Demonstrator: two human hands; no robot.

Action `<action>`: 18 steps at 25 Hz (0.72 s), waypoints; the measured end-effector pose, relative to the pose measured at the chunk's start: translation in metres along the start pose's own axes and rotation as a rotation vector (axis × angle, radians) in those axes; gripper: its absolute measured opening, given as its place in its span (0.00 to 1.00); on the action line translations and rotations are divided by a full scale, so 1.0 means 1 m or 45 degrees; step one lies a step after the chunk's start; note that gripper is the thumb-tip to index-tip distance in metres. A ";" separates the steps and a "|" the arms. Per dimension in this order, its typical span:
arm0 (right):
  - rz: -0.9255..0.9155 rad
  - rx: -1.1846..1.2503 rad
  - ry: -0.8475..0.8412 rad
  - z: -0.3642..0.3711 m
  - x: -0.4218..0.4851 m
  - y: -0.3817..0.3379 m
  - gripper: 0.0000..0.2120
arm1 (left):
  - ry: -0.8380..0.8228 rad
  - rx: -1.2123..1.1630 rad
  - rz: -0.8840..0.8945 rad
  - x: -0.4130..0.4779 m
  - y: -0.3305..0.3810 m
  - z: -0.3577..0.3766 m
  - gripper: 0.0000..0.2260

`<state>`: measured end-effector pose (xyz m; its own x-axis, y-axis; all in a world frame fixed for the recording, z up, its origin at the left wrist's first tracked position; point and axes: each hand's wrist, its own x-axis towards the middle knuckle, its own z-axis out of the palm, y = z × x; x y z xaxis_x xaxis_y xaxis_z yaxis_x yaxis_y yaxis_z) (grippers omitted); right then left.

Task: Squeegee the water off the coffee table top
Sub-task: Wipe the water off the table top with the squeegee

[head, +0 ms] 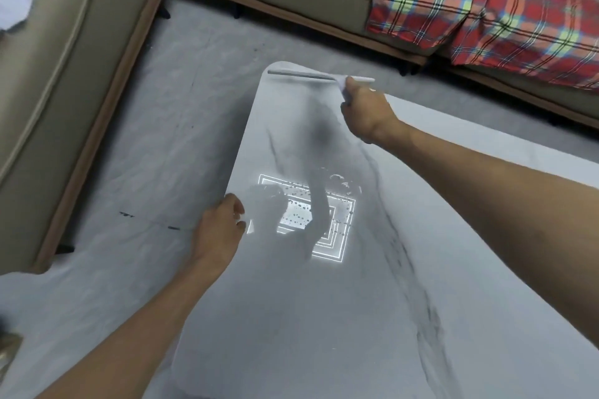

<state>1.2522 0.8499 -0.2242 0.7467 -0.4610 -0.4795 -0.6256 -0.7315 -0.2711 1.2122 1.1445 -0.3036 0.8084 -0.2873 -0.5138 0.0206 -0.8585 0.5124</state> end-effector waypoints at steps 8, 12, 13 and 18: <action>-0.274 -0.206 -0.111 0.077 -0.090 0.033 0.30 | 0.070 -0.119 -0.110 -0.024 -0.022 0.004 0.07; -0.252 -0.349 -0.222 0.074 -0.159 0.102 0.34 | -0.011 0.021 -0.085 -0.037 -0.014 0.015 0.05; -0.226 -0.374 -0.222 0.071 -0.171 0.118 0.34 | -0.045 0.071 -0.082 -0.041 -0.012 0.017 0.07; -0.112 -0.308 -0.211 0.045 -0.199 0.159 0.29 | -0.087 0.136 -0.130 -0.056 0.001 0.020 0.02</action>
<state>0.9939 0.8479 -0.2100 0.7361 -0.3169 -0.5981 -0.4735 -0.8725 -0.1205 1.1550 1.1510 -0.2885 0.7635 -0.2212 -0.6068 0.0348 -0.9240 0.3807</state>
